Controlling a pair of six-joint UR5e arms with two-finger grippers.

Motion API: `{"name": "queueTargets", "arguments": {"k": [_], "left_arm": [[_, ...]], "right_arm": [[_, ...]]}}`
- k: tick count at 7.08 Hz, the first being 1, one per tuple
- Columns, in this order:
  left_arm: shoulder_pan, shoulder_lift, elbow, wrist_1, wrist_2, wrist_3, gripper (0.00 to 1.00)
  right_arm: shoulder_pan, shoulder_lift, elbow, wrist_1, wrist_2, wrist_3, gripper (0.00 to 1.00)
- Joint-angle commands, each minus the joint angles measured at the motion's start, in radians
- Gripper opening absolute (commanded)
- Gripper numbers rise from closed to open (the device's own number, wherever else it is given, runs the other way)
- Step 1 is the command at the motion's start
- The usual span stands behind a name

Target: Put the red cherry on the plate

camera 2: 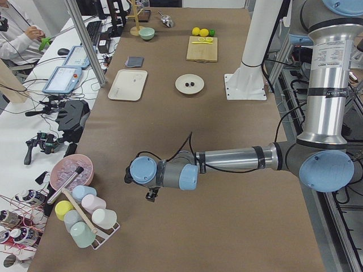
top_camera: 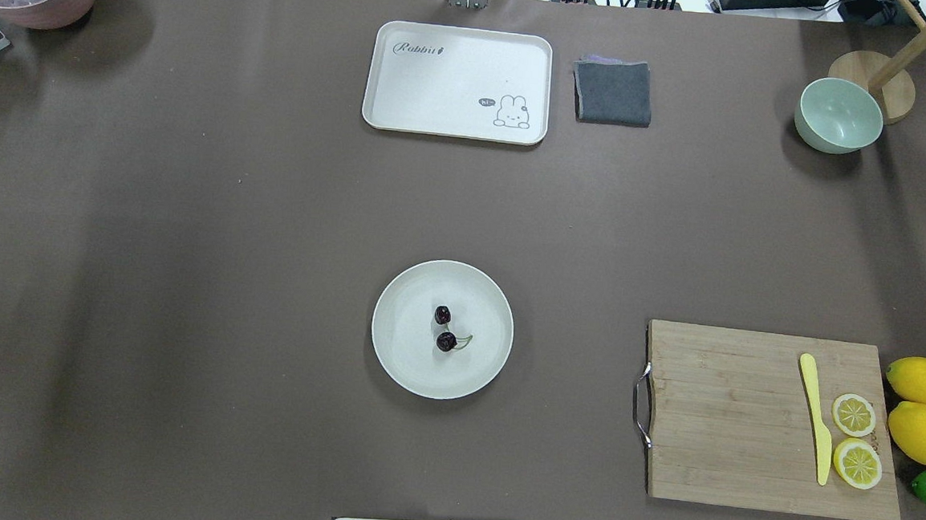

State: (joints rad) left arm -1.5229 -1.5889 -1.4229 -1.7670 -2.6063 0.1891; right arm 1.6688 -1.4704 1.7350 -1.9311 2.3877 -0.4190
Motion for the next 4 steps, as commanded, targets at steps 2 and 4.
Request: {"name": "queueTargets", "arguments": {"k": [2, 4], "left_arm": [[-0.062, 0.016, -0.027, 0.015, 0.052, -0.008, 0.98], [-0.069, 0.026, -0.006, 0.015, 0.271, -0.008, 0.98]], "right_arm": [[-0.021, 0.028, 0.025, -0.048, -0.105, 0.045, 1.0], [-0.044, 0.024, 0.017, -0.048, -0.125, 0.04, 1.0]]}}
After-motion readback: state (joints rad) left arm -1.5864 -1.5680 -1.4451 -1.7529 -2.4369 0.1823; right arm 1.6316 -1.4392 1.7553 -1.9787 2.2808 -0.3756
